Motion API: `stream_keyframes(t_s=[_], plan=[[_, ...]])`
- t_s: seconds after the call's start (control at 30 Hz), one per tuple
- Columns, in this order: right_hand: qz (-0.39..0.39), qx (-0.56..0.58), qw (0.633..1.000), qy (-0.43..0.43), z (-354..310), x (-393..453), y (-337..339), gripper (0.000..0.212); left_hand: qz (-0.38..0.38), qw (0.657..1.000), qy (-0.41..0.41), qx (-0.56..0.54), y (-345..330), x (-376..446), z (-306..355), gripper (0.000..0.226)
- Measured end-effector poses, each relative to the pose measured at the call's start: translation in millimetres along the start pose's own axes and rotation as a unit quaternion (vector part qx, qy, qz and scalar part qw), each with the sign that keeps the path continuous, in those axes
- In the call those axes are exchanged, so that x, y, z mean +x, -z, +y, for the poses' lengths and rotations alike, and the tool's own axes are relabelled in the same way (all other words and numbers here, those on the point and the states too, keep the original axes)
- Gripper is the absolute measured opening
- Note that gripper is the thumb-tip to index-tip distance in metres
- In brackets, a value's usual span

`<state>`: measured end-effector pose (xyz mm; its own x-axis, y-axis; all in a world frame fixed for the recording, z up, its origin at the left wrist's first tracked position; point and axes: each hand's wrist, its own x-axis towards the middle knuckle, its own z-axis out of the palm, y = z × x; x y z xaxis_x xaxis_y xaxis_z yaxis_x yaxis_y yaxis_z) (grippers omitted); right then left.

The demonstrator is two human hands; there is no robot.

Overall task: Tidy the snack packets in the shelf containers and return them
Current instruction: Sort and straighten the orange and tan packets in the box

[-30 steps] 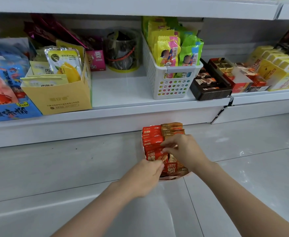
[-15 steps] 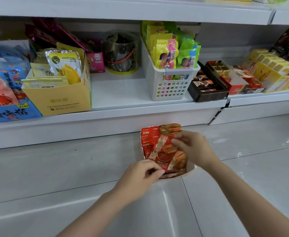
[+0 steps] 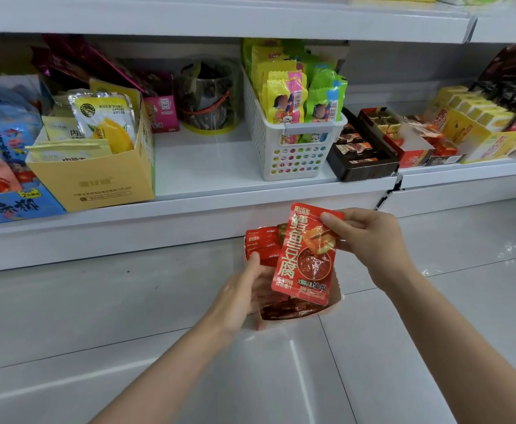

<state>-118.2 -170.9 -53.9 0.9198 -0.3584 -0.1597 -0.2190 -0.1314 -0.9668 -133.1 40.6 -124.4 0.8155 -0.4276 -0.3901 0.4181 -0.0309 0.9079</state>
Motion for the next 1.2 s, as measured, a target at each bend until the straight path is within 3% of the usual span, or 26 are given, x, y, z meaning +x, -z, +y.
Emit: stream_keyframes(t_s=[0.1, 0.3, 0.57, 0.67, 0.77, 0.9, 1.03, 1.2], plan=[[-0.003, 0.016, 1.000, -0.006, -2.3, -2.1, -5.4, 0.026, -0.013, 0.999, -0.031, 0.001, -4.4, -2.6, 5.5, 0.039], [-0.012, 0.027, 0.999, -0.020, -5.1, -4.9, -10.9, 0.015, 0.004, 0.999, -0.051, -0.010, -9.7, -7.9, 11.2, 0.025], [-0.017, 0.050, 0.999, -0.010, -16.2, -5.0, -9.7, 0.012, -0.035, 0.998, -0.023, -0.043, -7.1, -15.3, 19.1, 0.035], [-0.004, 0.055, 0.998, 0.001, -19.7, -4.2, -8.3, 0.011, -0.065, 0.995, -0.020, -0.078, -7.4, -17.5, 23.5, 0.052], [0.005, 0.060, 0.998, 0.017, -25.4, -4.1, -6.7, 0.013, -0.109, 0.970, -0.008, -0.217, -10.0, -20.9, 30.1, 0.056], [0.018, 0.068, 0.997, 0.030, -33.1, -3.6, -8.1, 0.012, -0.123, 0.904, 0.069, -0.403, -16.9, -19.4, 40.1, 0.057], [0.001, 0.094, 0.995, 0.029, -37.1, -5.3, -15.1, 0.011, -0.168, 0.904, 0.131, -0.370, -28.0, -21.3, 44.4, 0.062], [-0.056, 0.154, 0.986, 0.015, -37.5, -11.6, -23.2, 0.019, -0.215, 0.853, 0.101, -0.464, -38.7, -27.3, 50.4, 0.045]])
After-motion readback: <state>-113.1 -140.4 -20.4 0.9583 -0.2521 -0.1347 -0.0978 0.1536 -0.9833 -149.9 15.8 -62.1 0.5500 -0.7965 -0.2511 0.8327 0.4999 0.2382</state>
